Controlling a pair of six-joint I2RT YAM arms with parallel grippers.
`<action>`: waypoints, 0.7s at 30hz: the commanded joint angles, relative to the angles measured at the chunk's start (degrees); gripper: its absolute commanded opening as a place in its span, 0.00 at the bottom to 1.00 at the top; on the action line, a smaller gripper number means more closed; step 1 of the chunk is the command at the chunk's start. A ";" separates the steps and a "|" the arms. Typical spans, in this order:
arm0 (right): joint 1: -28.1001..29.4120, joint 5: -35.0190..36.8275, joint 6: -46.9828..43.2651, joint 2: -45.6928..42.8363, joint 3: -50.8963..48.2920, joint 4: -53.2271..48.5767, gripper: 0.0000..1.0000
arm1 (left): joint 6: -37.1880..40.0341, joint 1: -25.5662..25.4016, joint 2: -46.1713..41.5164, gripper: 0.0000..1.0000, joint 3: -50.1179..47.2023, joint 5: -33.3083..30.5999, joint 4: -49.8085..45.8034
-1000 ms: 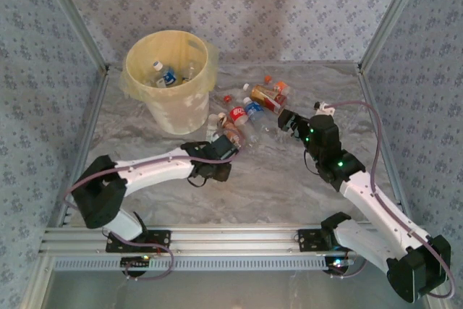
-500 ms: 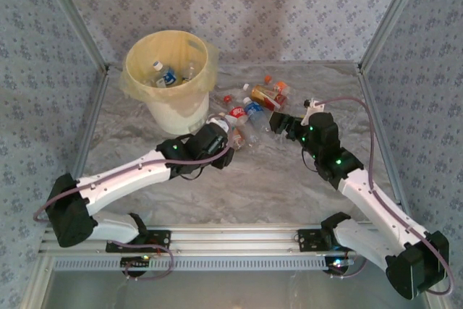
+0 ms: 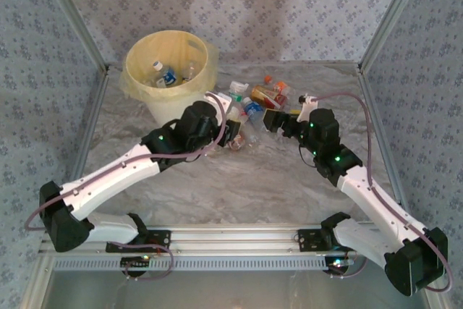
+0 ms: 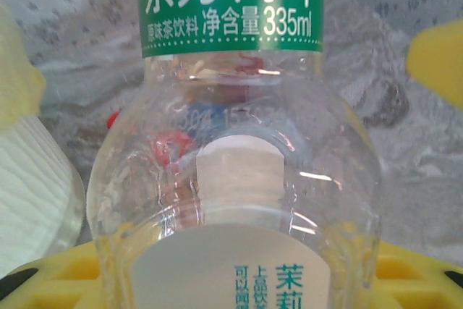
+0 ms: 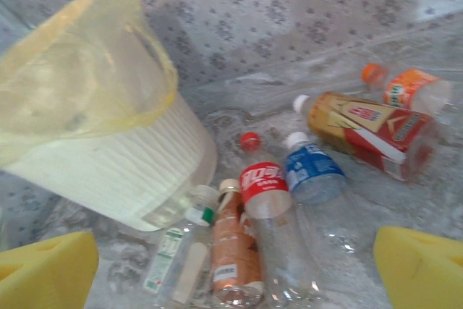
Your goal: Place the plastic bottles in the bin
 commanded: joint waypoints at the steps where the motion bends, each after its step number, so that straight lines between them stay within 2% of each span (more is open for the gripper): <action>1: 0.47 -7.42 -1.51 0.43 2.22 3.94 1.00 | 2.85 2.34 -2.80 0.51 2.55 0.74 7.92; 9: 2.86 -7.47 -3.63 2.80 4.98 2.05 1.00 | 5.49 9.75 -4.48 0.50 11.03 5.14 7.06; 16: 4.30 -8.36 -4.88 3.85 5.36 3.85 1.00 | 6.72 18.05 -4.54 0.49 12.27 4.01 11.18; 21: 5.05 -7.37 -6.09 3.80 6.27 1.79 1.00 | 6.31 24.45 -1.93 0.49 14.96 4.39 8.07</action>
